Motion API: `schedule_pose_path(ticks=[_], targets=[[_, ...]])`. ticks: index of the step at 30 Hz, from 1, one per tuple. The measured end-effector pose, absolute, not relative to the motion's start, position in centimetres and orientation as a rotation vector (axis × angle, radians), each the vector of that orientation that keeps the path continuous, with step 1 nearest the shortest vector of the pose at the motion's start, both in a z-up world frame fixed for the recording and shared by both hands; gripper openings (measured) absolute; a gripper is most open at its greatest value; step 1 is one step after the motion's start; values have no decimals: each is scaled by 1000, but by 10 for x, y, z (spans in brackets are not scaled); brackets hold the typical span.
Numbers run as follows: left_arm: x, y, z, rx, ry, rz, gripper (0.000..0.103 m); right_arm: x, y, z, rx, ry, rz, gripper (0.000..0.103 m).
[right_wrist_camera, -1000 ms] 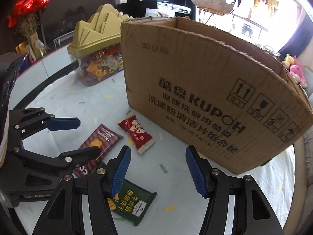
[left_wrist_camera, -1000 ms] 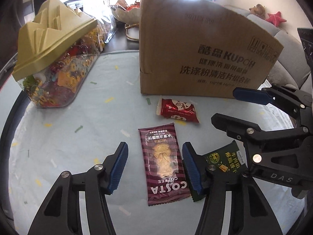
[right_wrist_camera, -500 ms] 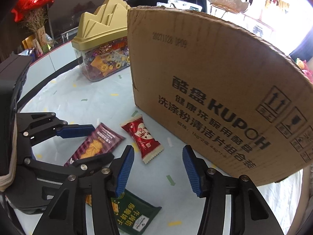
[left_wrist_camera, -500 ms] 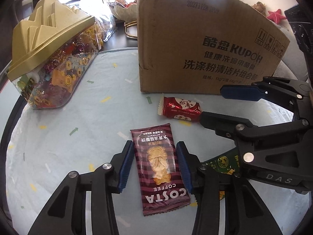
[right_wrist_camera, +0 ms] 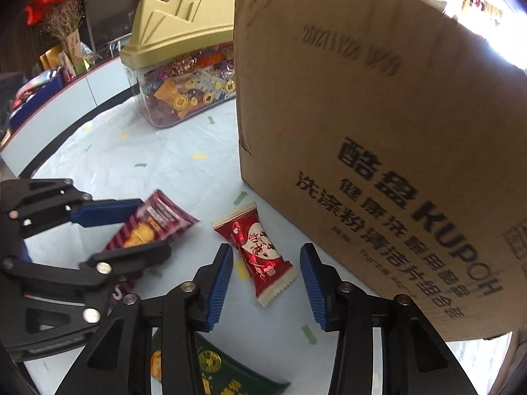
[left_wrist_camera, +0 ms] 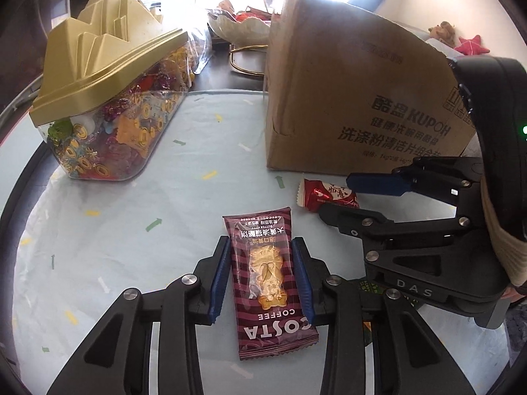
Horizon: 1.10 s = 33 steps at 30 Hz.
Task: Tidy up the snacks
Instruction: 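Grasp the Costa coffee packet with the left tool while the right tool grasps the red candy bar, then carry both snacks over the cardboard box and open both tools to drop them in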
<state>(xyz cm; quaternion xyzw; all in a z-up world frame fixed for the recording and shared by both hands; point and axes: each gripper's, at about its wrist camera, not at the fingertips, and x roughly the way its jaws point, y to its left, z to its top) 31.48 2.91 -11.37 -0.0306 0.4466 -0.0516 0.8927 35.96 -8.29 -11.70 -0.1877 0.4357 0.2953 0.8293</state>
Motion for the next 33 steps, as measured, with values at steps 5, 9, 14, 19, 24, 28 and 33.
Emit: schedule_pose_path(ticks=[5, 9, 14, 19, 24, 28, 33], targets=[[305, 33, -113, -79, 925, -95, 37, 359, -76, -121, -413, 930, 618, 30], [292, 30, -105, -83, 912, -96, 37, 349, -79, -115, -408, 910, 612, 27], [280, 30, -90, -91, 879, -106, 37, 332, -89, -99, -365, 870, 585, 27], [267, 26, -70, -86, 835, -123, 37, 314, -105, -81, -305, 836, 550, 27], [253, 19, -47, -73, 783, -148, 37, 300, -129, -59, -221, 799, 507, 27], [245, 13, -26, -53, 734, -161, 37, 288, -147, -38, -172, 750, 461, 27], [249, 4, 2, -31, 672, -169, 37, 278, -162, -9, -153, 682, 403, 27]])
